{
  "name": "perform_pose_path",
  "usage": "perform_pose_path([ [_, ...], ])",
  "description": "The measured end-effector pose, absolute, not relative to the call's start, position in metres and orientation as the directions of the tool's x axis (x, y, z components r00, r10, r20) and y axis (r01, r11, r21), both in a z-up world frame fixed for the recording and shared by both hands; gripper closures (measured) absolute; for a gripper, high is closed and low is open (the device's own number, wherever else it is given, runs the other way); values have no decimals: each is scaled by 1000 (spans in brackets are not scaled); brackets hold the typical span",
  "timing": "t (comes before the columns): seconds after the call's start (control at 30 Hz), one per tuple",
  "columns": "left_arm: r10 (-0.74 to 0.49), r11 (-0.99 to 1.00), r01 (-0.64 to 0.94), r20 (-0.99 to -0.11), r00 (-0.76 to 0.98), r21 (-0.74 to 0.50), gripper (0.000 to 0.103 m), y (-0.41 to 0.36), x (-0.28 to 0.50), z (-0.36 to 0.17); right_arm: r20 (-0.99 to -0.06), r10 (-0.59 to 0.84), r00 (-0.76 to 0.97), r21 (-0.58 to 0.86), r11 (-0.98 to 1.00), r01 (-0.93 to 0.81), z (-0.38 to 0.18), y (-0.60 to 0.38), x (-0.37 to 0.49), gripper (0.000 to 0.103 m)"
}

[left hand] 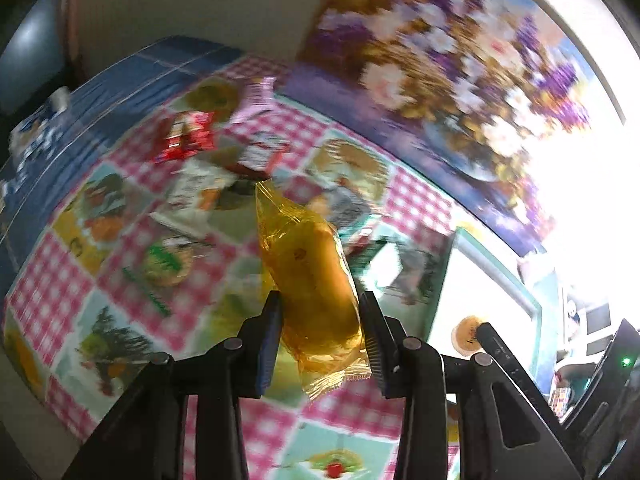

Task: Organize snacks
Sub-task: 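Carry the jelly cup with the right tool while the left tool carries the bread bag over the tray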

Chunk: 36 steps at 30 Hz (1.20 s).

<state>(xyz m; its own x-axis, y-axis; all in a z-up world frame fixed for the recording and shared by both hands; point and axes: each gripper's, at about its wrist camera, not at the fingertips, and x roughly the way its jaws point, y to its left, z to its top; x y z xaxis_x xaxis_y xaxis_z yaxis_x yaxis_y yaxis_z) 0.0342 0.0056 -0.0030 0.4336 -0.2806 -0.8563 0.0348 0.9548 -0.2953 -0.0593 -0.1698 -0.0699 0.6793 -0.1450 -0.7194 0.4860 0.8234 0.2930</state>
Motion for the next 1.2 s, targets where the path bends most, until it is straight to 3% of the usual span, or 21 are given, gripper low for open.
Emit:
perform_pose_path([
  [0.23,-322,945,184,-866,382,-270,63,-79,33,-18,-731,-214,648,289,762,579,-75,-214,-68,66],
  [0.3,-337,938,216,-862,378,-271,68,-96,33,-23,-736,-232,636,284,748,600,-79,-226,-70,66],
  [0.67,-376,906,336,-857,353,-259,70,-153,38,-49,-768,-279,577,277,667,692,-106,-281,-78,66],
  [0.93,-388,907,299,-863,324,-295,70,-148,55,-58,-789,-295,539,264,630,731,-121,-305,-81,66],
  [1.2,-266,957,203,-901,344,-206,69,-93,80,-48,-799,-289,527,266,616,742,-119,-306,-82,66],
])
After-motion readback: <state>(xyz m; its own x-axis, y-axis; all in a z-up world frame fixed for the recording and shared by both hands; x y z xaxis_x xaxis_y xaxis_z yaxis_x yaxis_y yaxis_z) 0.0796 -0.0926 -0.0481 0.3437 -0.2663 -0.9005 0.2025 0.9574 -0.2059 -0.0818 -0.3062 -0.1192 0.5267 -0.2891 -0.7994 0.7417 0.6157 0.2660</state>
